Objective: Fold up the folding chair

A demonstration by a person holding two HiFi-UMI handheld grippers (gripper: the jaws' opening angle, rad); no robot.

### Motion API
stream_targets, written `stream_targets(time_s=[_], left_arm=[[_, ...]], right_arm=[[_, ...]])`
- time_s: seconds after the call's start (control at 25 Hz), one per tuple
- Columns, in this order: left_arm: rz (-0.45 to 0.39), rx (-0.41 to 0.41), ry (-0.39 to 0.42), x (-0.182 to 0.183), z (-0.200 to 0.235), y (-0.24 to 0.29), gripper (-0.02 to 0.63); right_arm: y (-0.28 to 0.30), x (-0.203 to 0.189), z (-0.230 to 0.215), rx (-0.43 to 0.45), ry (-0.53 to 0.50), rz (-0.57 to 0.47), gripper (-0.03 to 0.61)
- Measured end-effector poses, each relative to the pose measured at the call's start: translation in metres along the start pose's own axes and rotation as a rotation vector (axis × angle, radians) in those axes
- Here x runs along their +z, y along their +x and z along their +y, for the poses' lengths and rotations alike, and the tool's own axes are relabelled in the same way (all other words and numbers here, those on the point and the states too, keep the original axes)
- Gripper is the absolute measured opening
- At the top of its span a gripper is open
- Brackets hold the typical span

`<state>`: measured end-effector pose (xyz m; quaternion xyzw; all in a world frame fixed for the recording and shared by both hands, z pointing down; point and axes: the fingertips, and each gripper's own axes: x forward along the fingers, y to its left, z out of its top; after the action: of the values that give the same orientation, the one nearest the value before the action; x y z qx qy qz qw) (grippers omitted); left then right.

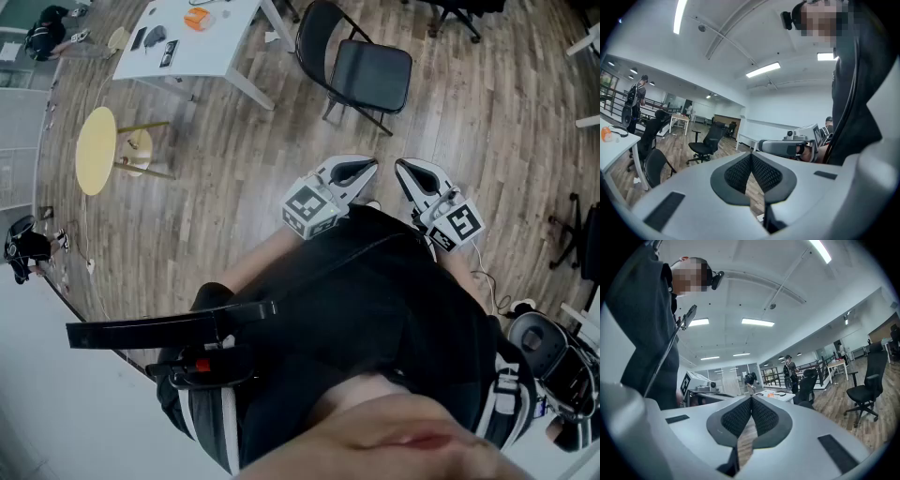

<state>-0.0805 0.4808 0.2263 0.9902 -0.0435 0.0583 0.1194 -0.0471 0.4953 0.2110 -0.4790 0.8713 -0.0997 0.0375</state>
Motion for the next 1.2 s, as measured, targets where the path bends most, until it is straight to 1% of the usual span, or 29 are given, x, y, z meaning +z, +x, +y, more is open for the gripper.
stream_targets(time_s=[0.32,0.48,0.72,0.8,0.96,1.12,1.2], left_arm=[[-0.005,0.009,0.014,0.004,0.012,-0.002,0.005],[-0.004,0.013,0.018,0.002,0.010,-0.006,0.005],[-0.059,0.031,0.051,0.014,0.017,-0.010,0.005],[-0.052,0.041,0.059,0.014,0.021,-0.010,0.005],[0.002,0.036,0.078,0.008,0.024,-0.010,0.005],[0.016,0.055,0.066,0.015,0.035,-0.006,0.005],[0.020,0.062,0.075,0.018,0.041,-0.006,0.005]], right_arm=[[0.005,-0.002,0.000,-0.004,-0.009,-0.004,0.009],[0.003,-0.001,0.004,-0.009,-0.007,-0.018,0.009],[0.005,0.003,-0.002,-0.025,-0.022,-0.045,0.009],[0.007,0.004,-0.002,-0.014,-0.027,-0.050,0.009],[0.011,0.001,0.000,0.005,-0.034,-0.053,0.009],[0.016,0.003,-0.011,-0.008,-0.029,-0.060,0.009],[0.019,0.003,-0.015,-0.020,-0.018,-0.063,0.009]])
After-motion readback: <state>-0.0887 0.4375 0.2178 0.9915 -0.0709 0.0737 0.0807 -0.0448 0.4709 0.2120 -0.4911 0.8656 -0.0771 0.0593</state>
